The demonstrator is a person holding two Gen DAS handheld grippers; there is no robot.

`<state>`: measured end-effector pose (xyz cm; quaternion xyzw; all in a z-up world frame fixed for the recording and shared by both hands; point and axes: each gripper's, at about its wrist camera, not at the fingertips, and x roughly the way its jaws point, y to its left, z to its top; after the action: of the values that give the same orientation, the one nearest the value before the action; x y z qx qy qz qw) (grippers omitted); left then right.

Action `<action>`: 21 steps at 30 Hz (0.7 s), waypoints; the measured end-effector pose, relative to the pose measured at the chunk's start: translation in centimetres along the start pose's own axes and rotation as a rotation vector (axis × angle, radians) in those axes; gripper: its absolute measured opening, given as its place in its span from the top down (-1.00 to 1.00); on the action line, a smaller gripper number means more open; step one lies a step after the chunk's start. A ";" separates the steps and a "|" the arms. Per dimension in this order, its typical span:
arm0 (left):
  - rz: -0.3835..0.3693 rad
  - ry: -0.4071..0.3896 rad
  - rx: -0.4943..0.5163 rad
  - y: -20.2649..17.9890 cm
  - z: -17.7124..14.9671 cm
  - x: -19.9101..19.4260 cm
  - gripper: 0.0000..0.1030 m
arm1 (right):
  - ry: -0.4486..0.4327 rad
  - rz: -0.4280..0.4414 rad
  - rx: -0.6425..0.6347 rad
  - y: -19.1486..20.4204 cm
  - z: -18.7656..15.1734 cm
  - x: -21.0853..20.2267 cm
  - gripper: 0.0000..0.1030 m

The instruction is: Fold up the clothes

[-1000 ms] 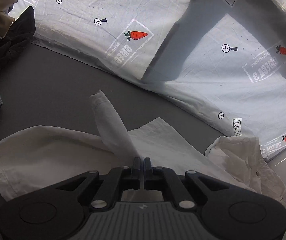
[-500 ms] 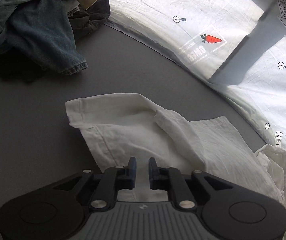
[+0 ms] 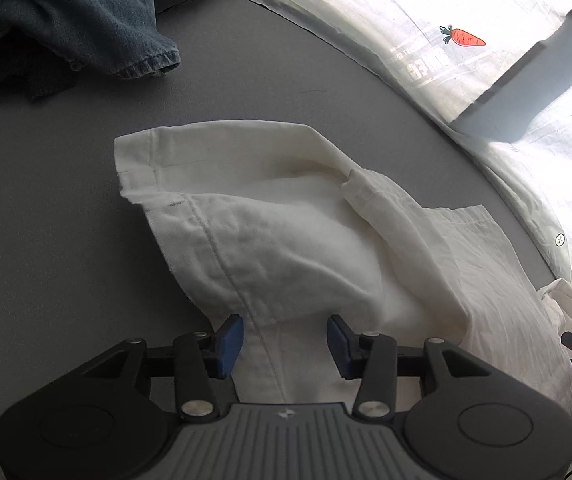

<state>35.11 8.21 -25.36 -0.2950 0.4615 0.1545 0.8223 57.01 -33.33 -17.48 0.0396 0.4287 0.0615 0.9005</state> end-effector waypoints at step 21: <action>-0.009 -0.229 0.112 -4.0 13.7 -0.4 1.00 | -0.131 0.213 0.354 -3.1 -0.9 -4.3 0.86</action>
<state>46.15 13.75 -18.16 -0.2310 0.3712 0.1571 0.8855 53.84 -36.98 -15.10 0.2461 0.3666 0.0774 0.8939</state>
